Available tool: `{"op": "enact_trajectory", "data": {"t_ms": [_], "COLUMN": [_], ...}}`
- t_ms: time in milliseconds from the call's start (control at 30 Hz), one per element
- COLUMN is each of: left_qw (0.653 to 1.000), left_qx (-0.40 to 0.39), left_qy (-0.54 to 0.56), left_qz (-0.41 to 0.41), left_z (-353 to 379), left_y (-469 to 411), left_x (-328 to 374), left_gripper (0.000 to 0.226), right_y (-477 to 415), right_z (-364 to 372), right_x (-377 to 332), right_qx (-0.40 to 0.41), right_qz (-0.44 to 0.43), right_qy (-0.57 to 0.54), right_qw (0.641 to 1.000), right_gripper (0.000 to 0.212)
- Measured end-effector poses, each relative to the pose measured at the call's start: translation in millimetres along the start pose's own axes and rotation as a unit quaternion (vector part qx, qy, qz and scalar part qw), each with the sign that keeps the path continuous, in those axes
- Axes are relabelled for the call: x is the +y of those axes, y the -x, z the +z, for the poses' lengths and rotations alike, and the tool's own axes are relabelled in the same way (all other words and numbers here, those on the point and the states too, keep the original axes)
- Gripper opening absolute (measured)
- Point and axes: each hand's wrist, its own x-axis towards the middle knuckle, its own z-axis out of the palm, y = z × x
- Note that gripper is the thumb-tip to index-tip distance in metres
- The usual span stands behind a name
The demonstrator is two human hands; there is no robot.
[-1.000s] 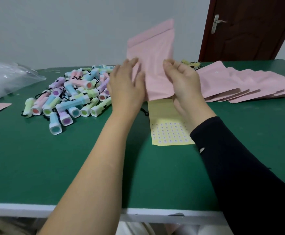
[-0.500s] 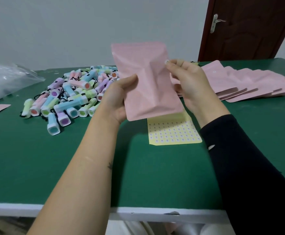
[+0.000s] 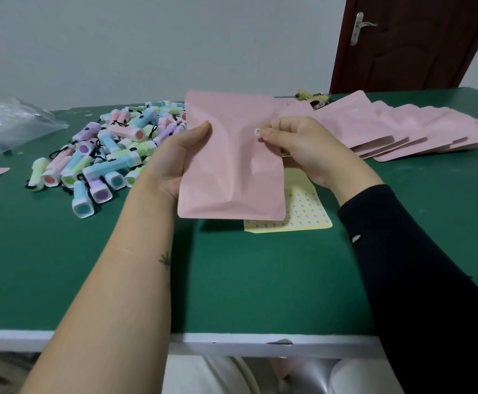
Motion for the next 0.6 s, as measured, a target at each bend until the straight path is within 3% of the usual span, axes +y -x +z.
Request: {"op": "enact_trajectory", "data": {"t_ms": [267, 600], "left_qw": [1.000, 1.000], "left_qx": [-0.024, -0.026], "left_qy": [-0.004, 0.005], "left_qz": [0.012, 0.002], "left_z": [3.3, 9.2], "left_y": [-0.6, 1.5], "left_x": [-2.9, -3.4], "left_gripper": [0.032, 0.026], "right_y": [1.5, 3.8], "right_z": [4.8, 7.6], "right_x": [-3.3, -4.4], "right_qx": [0.087, 0.105], "right_qz": [-0.071, -0.068], "right_qy": [0.191, 0.254], "right_qw": [0.975, 0.959], "right_gripper": [0.008, 0.006]}}
